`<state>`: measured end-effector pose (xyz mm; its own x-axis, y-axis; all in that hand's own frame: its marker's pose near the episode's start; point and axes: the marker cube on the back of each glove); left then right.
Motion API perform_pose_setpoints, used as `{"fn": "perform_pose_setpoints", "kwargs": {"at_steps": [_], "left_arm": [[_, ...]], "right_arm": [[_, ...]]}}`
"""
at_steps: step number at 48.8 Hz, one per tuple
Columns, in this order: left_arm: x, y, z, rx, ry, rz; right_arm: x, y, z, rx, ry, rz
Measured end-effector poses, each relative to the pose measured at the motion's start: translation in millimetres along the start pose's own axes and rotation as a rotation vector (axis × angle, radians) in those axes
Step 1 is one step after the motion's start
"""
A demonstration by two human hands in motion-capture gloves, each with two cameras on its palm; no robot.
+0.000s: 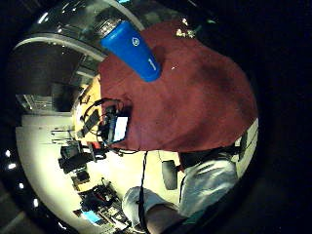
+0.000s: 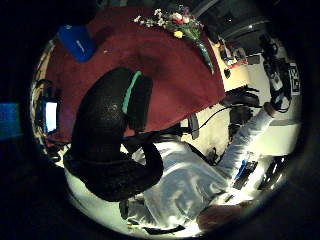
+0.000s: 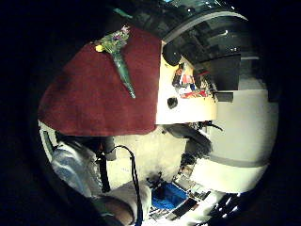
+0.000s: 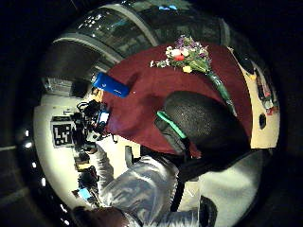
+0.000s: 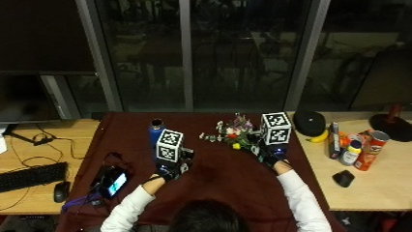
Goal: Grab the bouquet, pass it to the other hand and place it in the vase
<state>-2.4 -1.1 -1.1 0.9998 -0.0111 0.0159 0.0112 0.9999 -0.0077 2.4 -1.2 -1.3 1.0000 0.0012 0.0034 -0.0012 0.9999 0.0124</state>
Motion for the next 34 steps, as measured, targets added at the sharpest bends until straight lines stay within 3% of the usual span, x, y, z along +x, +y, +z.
{"fn": "perform_pose_setpoints", "kwargs": {"at_steps": [16, 34], "left_arm": [[-8, 10, -27, -0.006, -0.027, -0.007], [19, -10, -19, 0.077, 0.056, 0.045]], "right_arm": [[10, 7, -4, 0.029, -0.035, -0.011], [14, 8, -8, -0.03, 0.014, 0.012]]}}
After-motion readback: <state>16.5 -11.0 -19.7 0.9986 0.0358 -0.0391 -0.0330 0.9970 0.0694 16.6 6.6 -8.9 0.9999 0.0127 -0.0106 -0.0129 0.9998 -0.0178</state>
